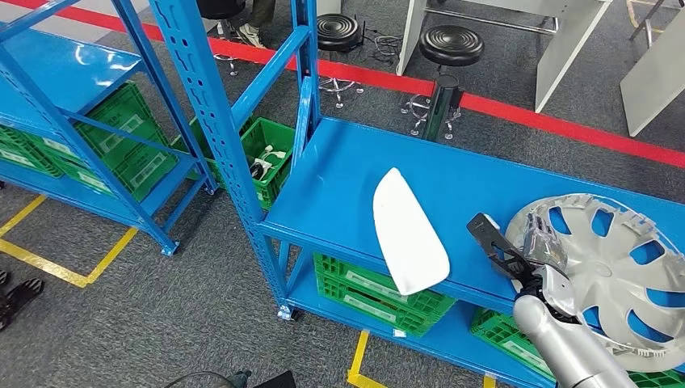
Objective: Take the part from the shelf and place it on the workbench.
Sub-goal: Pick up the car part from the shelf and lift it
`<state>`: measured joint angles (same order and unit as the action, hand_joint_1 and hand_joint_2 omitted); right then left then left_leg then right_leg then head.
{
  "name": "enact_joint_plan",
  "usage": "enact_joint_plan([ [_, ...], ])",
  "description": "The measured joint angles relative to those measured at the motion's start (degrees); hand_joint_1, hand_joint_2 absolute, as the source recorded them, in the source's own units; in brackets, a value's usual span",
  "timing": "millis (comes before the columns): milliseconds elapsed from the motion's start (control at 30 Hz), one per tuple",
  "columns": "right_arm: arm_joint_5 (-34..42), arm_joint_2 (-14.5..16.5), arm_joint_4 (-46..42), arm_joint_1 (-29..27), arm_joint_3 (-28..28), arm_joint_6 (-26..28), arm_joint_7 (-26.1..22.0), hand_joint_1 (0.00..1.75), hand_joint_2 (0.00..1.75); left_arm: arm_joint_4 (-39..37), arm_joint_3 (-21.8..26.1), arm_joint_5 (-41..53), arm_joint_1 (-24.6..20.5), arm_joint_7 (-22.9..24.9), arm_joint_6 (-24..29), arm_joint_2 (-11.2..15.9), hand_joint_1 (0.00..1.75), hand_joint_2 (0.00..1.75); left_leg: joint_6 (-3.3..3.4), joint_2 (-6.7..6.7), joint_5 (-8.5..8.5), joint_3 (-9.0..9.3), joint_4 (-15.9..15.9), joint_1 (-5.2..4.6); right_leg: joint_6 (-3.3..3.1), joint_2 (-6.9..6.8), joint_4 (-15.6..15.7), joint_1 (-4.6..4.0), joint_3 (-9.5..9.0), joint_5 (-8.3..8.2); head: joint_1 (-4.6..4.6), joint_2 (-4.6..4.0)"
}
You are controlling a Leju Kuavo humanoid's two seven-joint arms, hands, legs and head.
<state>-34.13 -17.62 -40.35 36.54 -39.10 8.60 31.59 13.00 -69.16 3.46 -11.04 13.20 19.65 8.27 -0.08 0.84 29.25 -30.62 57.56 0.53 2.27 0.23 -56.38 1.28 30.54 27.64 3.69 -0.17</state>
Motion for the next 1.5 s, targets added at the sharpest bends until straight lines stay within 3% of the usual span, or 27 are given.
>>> enact_joint_plan([
  [433, 3.53, 0.03, -0.67, 0.57, 0.22, -2.35, 1.8, 0.0, 1.75, 0.0, 0.0, 1.11, 0.05, 0.0, 0.11, -0.28, 0.0, 0.0, 0.0, -0.26, 0.01, 0.01, 0.0, 0.01, 0.0, 0.08, 0.0, -0.01, -0.03, 0.0, 0.0, 0.0],
  [767, 4.27, 0.02, -0.99, 1.18, 0.1, -2.96, 6.2, 0.0, 1.75, 0.0, 0.0, 2.54, 0.05, 0.0, 0.07, -1.17, 0.0, 0.0, 0.0, -0.12, 0.0, 0.02, 0.0, 0.0, 0.0, 0.05, 0.01, 0.0, 0.01, 0.0, 0.0, 0.0],
  [1500, 4.29, 0.0, -1.25, 1.17, 0.02, -2.94, 6.59, 0.0, 1.75, 0.0, 0.0, 2.64, 0.05, 0.0, -0.06, -1.49, 0.0, 0.0, 0.0, 0.05, 0.0, -0.01, 0.0, 0.0, 0.0, 0.03, 0.04, 0.0, 0.01, 0.0, 0.0, 0.0],
])
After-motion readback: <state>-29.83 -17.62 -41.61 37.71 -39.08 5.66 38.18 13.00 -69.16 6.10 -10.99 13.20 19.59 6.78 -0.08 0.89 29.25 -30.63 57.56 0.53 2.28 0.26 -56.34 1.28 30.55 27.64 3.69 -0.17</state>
